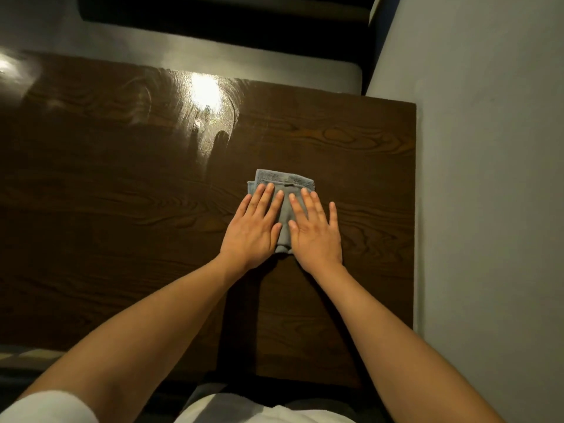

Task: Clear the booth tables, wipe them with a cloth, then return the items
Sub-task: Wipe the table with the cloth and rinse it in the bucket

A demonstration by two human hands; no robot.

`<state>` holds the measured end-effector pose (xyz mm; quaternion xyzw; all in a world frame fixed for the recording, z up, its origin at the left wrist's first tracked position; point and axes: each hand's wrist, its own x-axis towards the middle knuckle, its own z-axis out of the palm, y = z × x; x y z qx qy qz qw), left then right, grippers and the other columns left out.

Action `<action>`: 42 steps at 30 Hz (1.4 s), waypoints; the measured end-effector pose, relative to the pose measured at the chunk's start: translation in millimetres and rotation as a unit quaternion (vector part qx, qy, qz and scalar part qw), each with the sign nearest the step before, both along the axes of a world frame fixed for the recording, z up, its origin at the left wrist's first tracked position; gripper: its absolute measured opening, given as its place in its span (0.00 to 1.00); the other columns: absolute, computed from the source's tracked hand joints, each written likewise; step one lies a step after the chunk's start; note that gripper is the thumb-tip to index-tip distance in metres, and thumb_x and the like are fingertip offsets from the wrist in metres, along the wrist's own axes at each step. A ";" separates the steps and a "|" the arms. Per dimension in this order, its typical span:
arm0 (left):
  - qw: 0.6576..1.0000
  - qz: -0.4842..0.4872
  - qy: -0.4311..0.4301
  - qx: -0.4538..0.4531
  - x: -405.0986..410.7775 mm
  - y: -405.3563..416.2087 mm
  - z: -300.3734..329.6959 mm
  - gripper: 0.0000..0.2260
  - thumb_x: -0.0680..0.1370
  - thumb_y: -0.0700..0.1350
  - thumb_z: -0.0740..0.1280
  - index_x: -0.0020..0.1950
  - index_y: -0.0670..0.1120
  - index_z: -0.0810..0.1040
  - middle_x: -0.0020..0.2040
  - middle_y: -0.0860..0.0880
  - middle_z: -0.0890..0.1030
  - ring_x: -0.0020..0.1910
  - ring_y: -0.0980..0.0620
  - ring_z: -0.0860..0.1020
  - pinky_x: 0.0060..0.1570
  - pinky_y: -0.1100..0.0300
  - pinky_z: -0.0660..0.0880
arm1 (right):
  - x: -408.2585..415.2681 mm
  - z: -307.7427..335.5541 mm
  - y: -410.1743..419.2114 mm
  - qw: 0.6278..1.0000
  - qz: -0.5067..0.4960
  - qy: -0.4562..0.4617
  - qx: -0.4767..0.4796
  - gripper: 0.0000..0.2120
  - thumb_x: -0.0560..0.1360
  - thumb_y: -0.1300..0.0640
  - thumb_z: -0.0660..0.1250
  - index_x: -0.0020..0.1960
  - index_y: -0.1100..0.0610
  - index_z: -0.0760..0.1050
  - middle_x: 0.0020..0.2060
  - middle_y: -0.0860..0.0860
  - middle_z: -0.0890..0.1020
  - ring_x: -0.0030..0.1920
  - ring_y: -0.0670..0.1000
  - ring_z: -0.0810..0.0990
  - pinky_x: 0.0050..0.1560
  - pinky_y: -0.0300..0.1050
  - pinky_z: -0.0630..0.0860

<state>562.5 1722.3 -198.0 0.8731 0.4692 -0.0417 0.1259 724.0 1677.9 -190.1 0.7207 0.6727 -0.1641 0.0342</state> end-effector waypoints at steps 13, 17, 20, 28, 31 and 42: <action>0.999 -0.040 -0.014 0.019 31.8 144.5 -6.7 0.30 0.83 0.57 0.43 0.83 0.47 0.48 0.83 0.44 0.48 0.82 0.47 0.45 0.79 0.51 0.43 | 37.9 -4.8 132.1 0.999 0.000 -0.021 0.036 0.27 0.84 0.47 0.45 0.82 0.47 0.43 0.82 0.50 0.47 0.81 0.50 0.43 0.79 0.59 0.41; 0.998 -0.052 -0.015 0.022 47.8 187.8 -7.4 0.29 0.84 0.56 0.44 0.83 0.46 0.47 0.83 0.44 0.47 0.82 0.47 0.43 0.79 0.51 0.43 | 54.5 -5.0 172.3 0.999 -0.006 -0.017 0.046 0.27 0.85 0.47 0.47 0.82 0.48 0.46 0.82 0.50 0.49 0.81 0.50 0.45 0.79 0.59 0.42; 0.998 -0.046 -0.017 0.026 61.8 210.7 -6.8 0.29 0.84 0.55 0.45 0.83 0.46 0.47 0.83 0.43 0.47 0.82 0.47 0.44 0.80 0.50 0.43 | 66.0 -8.3 195.4 0.998 -0.009 -0.021 0.050 0.27 0.85 0.47 0.47 0.82 0.48 0.46 0.82 0.50 0.50 0.81 0.50 0.46 0.79 0.59 0.43; 0.999 -0.050 -0.011 0.017 109.8 237.2 -4.7 0.28 0.85 0.54 0.47 0.83 0.46 0.47 0.83 0.43 0.47 0.82 0.46 0.44 0.79 0.51 0.42 | 106.3 -10.0 217.5 0.997 -0.031 -0.037 0.061 0.26 0.85 0.47 0.46 0.82 0.48 0.46 0.81 0.50 0.50 0.81 0.50 0.46 0.79 0.58 0.43; 0.998 -0.055 -0.011 0.015 131.1 238.3 -3.2 0.28 0.85 0.54 0.48 0.83 0.46 0.46 0.83 0.43 0.47 0.82 0.46 0.44 0.80 0.50 0.42 | 121.7 -10.6 214.6 0.996 -0.047 -0.046 0.064 0.27 0.85 0.47 0.46 0.82 0.50 0.46 0.81 0.51 0.50 0.81 0.50 0.46 0.79 0.58 0.44; 0.997 -0.075 -0.011 0.008 177.9 213.0 -4.5 0.27 0.85 0.54 0.47 0.83 0.47 0.46 0.83 0.44 0.46 0.82 0.47 0.43 0.80 0.49 0.43 | 153.6 -13.3 184.2 0.991 -0.113 -0.034 0.065 0.26 0.85 0.48 0.46 0.82 0.50 0.46 0.81 0.51 0.50 0.81 0.52 0.46 0.79 0.58 0.46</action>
